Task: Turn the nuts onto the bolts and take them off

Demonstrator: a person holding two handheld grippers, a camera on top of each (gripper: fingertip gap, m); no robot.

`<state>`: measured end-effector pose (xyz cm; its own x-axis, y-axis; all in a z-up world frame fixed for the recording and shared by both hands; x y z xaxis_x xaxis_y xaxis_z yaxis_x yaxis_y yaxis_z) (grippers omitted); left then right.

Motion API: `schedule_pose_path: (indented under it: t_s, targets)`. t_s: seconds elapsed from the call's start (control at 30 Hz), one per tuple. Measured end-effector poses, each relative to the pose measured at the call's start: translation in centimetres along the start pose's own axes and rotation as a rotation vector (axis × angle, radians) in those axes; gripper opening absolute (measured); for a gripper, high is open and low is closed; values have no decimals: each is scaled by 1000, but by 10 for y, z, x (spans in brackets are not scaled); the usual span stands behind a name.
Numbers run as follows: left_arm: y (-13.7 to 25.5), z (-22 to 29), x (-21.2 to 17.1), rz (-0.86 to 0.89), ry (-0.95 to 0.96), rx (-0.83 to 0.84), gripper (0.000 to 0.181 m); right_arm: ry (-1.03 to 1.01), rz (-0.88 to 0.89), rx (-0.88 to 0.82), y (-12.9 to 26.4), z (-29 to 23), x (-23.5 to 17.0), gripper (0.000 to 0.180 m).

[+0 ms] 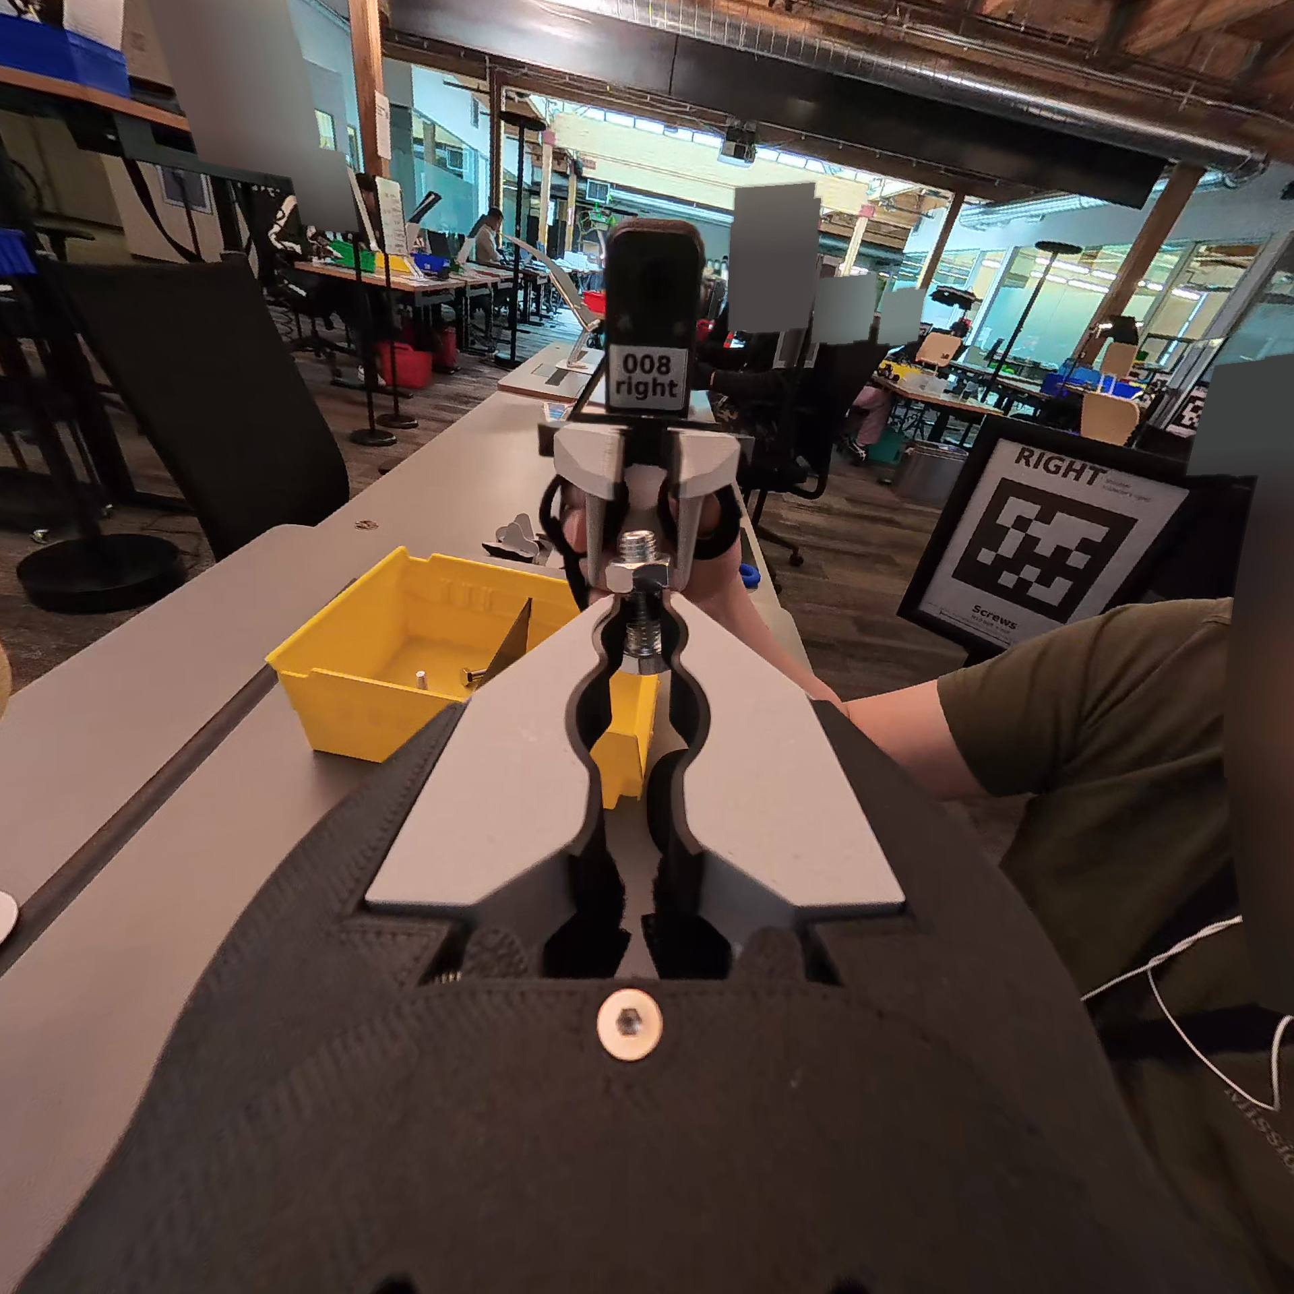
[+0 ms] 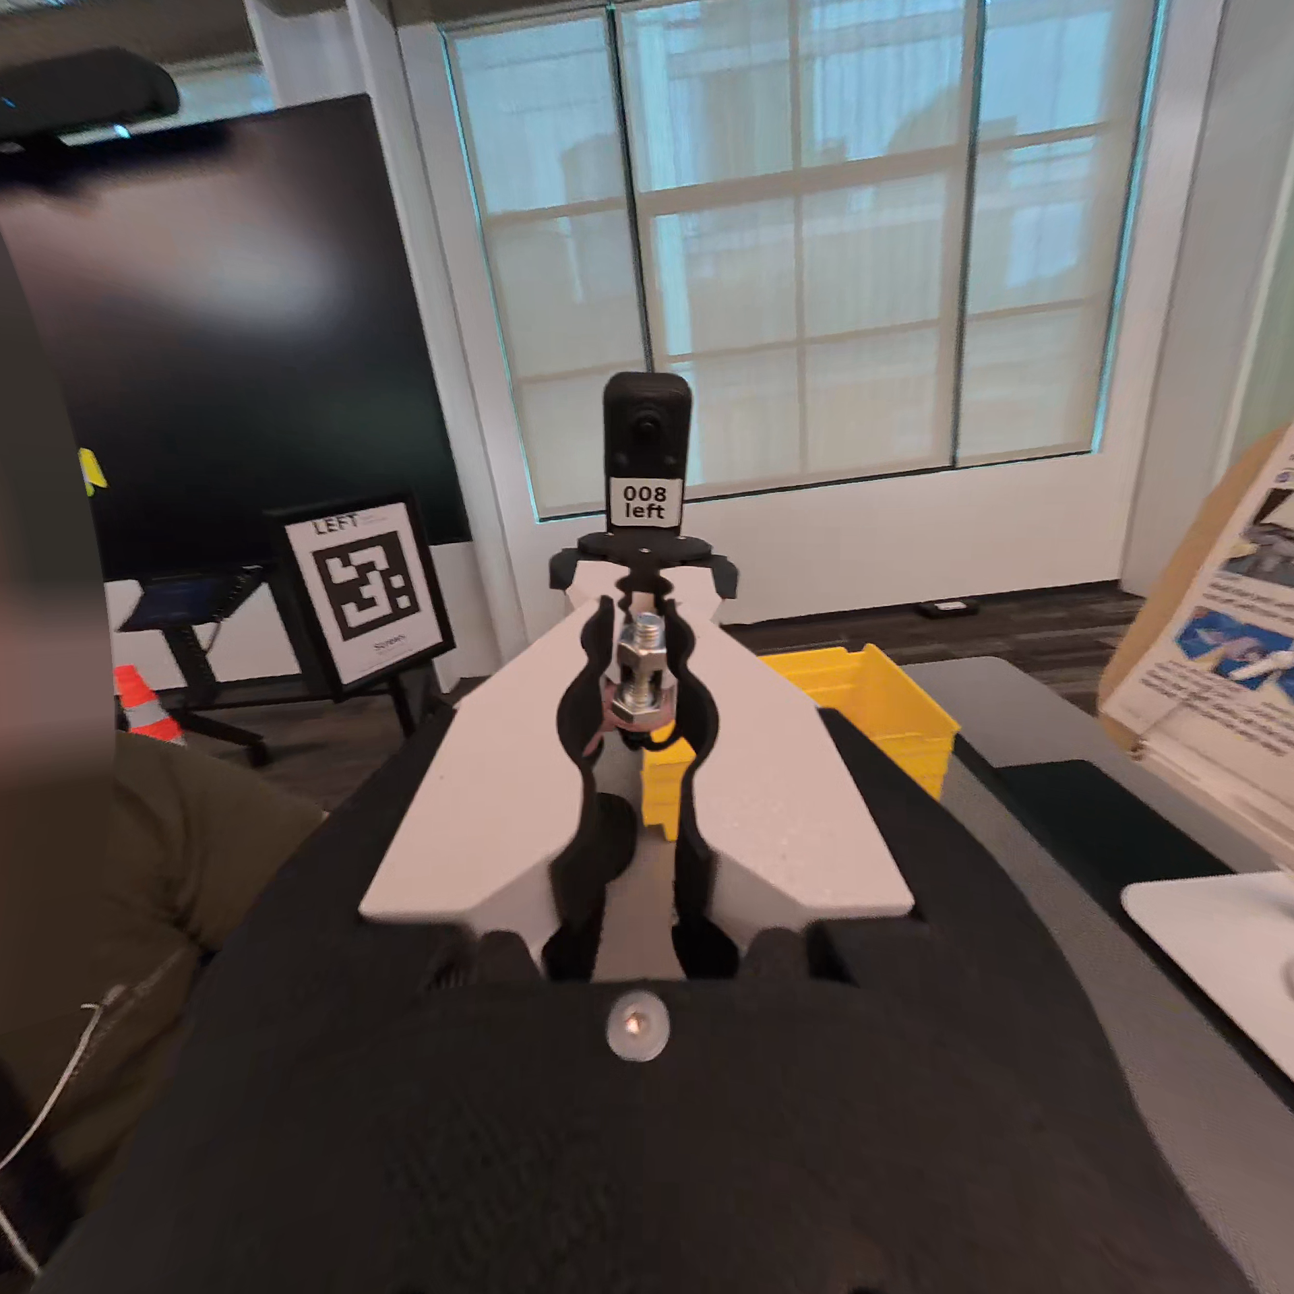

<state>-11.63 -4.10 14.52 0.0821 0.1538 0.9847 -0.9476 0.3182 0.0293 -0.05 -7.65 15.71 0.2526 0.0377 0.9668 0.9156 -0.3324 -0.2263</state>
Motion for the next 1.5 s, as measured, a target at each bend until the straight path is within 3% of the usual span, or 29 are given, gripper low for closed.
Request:
schedule_pose_path:
  t_s: [0.53, 0.83, 1.1, 1.37, 1.43, 1.5]
  targets:
    - [-2, 11, 1, -21, -73, -15, 8, -123, -22, 114, -15, 1, -13, 12]
    - [-4, 11, 0, 5, -40, -62, 9, -80, -36, 107, -12, -2, -7, 7]
    - [-13, 4, -9, -43, 9, -55, 23, -63, -57, 97, -14, -2, -9, 7]
    - [-14, 5, -10, -47, 54, -89, 13, -32, -51, 65, -17, 0, -10, 7]
    - [-12, 3, -8, -39, 31, -61, 13, -31, -29, 60, -18, 0, -9, 11]
    - [-9, 2, -5, -26, 2, -13, 12, -39, -11, 81, -19, -4, -7, 28]
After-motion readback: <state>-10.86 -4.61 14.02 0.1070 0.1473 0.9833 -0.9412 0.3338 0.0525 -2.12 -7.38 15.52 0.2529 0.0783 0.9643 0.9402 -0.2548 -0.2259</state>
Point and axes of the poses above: each gripper's, where its closed fingertips meet, y back along the fingers, x out of its top, z = x × y across the jaws, the point moved 6 cm from there along y, back along the fingers
